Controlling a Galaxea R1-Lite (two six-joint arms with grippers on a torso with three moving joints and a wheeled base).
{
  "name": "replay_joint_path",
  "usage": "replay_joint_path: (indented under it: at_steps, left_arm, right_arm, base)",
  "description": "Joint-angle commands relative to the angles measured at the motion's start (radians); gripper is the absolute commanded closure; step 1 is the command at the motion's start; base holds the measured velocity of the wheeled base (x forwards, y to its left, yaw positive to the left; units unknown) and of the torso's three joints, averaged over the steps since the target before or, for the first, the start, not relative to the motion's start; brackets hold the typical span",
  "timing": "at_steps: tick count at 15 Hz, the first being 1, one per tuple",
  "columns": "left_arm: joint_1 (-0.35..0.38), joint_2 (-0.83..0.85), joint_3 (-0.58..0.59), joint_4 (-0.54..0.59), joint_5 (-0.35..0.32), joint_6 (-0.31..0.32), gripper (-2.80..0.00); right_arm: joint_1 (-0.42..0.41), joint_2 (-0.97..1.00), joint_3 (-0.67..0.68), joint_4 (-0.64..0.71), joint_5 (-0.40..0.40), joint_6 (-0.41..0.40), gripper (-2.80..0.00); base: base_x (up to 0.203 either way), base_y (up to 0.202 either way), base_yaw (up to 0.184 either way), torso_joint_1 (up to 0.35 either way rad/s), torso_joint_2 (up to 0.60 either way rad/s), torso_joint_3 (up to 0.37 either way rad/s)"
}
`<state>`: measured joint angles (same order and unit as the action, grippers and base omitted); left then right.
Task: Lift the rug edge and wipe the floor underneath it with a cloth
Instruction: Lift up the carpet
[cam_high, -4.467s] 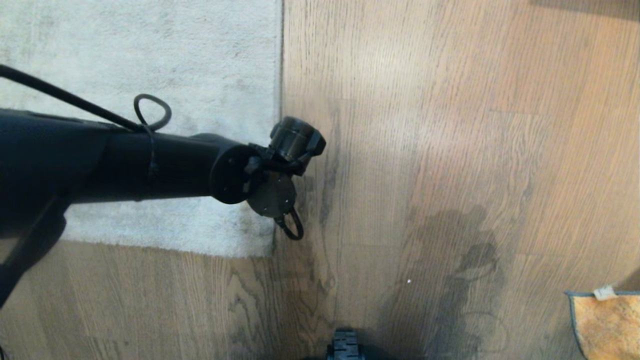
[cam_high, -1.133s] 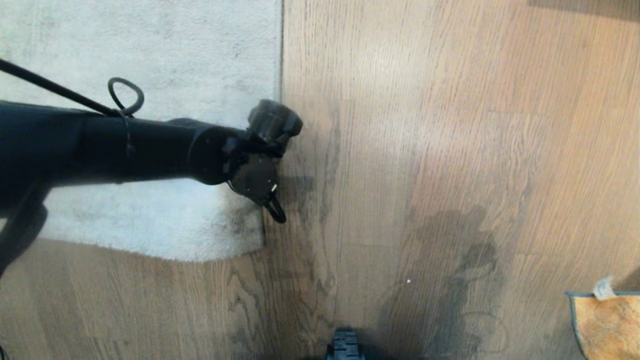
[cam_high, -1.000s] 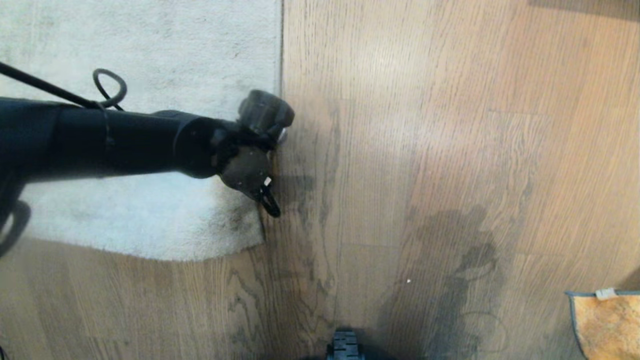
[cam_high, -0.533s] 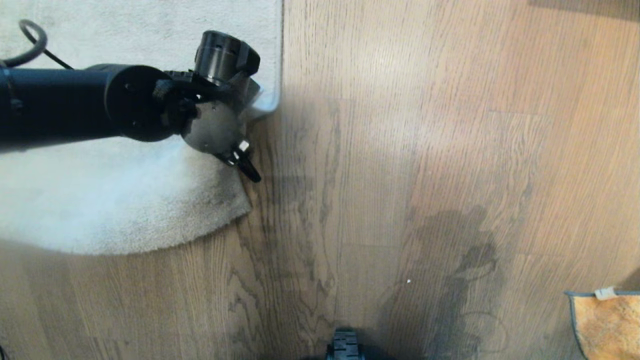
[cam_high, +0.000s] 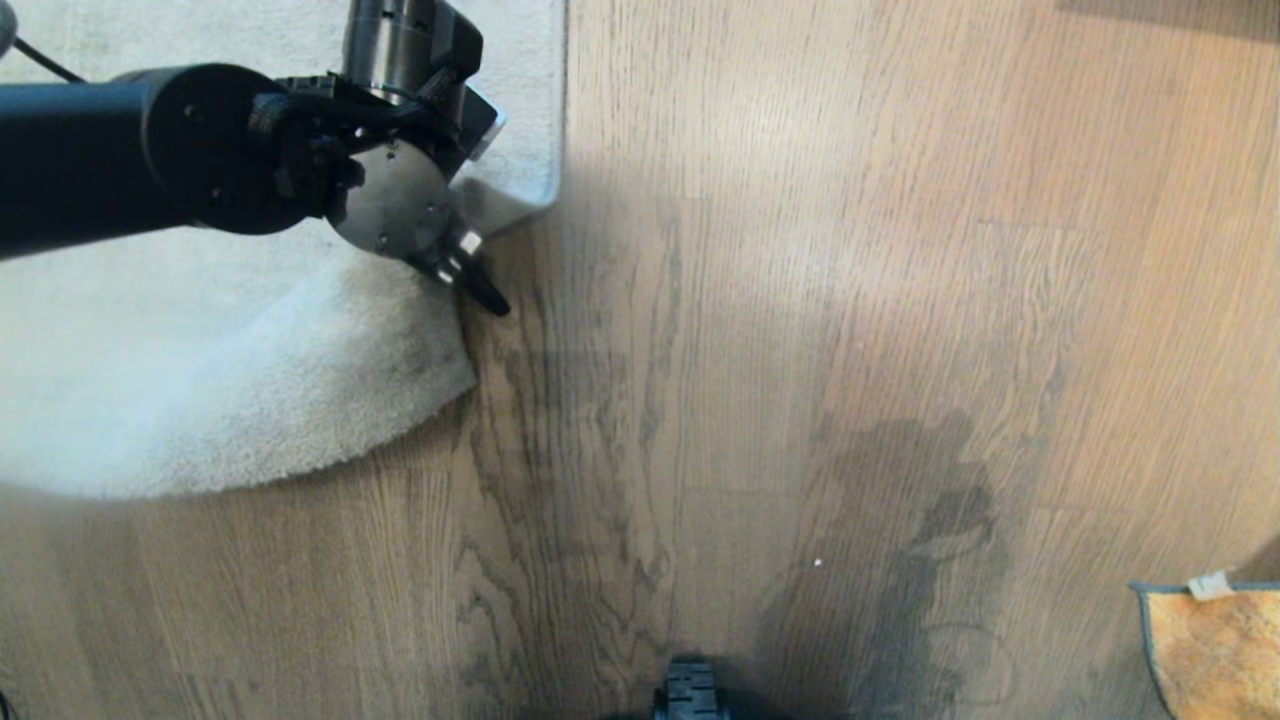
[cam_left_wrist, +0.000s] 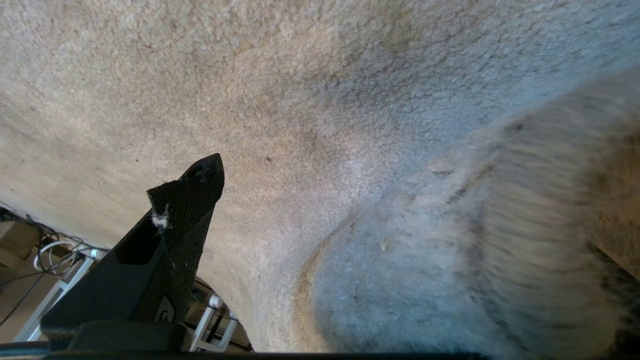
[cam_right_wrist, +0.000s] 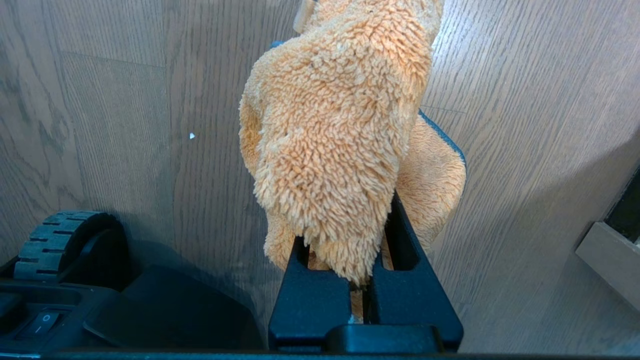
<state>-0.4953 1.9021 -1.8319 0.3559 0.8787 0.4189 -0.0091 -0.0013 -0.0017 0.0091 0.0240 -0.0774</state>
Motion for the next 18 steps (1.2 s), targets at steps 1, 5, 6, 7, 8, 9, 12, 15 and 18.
replay_joint_path:
  at_steps: [1,5,6,7,8,9,12,15,18]
  left_arm:
    - [-0.006,-0.006,-0.008,0.002,0.01,0.02,-2.8]
    - [-0.029,-0.012,-0.037,0.003,0.045,0.066,-2.8]
    - [-0.036,-0.011,-0.033,0.003,0.056,0.064,-2.8]
    - [-0.04,-0.009,-0.034,0.003,0.061,0.065,-2.8]
    - [-0.043,-0.004,-0.045,0.003,0.063,0.066,-2.8]
    - [-0.045,0.0,-0.052,0.003,0.066,0.066,-2.8]
    - [-0.048,0.004,-0.018,0.004,0.07,0.065,-2.8]
    - [-0.065,-0.007,0.079,0.003,0.092,0.059,-2.8]
    - [-0.097,-0.026,0.153,0.003,0.12,0.058,-2.8]
  right_arm:
    - [0.0,0.001,0.0,0.0,0.001,-0.001,0.0]
    - [0.0,0.001,0.0,0.0,0.001,-0.001,0.0]
    - [0.0,0.001,0.0,0.0,0.001,-0.001,0.0]
    - [0.0,0.001,0.0,0.0,0.001,-0.001,0.0]
    - [0.0,0.001,0.0,0.0,0.001,-0.001,0.0]
    - [0.0,0.001,0.0,0.0,0.001,-0.001,0.0]
    - [0.0,0.001,0.0,0.0,0.001,-0.001,0.0]
    - [0.0,0.001,0.0,0.0,0.001,-0.001,0.0]
    - [0.0,0.001,0.0,0.0,0.001,-0.001,0.0]
  base:
    - [0.0,0.0,0.0,0.0,0.0,0.0]
    - [0.0,0.0,0.0,0.0,0.0,0.0]
    - [0.0,0.0,0.0,0.0,0.0,0.0]
    - [0.0,0.0,0.0,0.0,0.0,0.0]
    - [0.0,0.0,0.0,0.0,0.0,0.0]
    - [0.0,0.0,0.0,0.0,0.0,0.0]
    - [0.0,0.0,0.0,0.0,0.0,0.0]
    - [0.0,0.0,0.0,0.0,0.0,0.0]
    - [0.0,0.0,0.0,0.0,0.0,0.0]
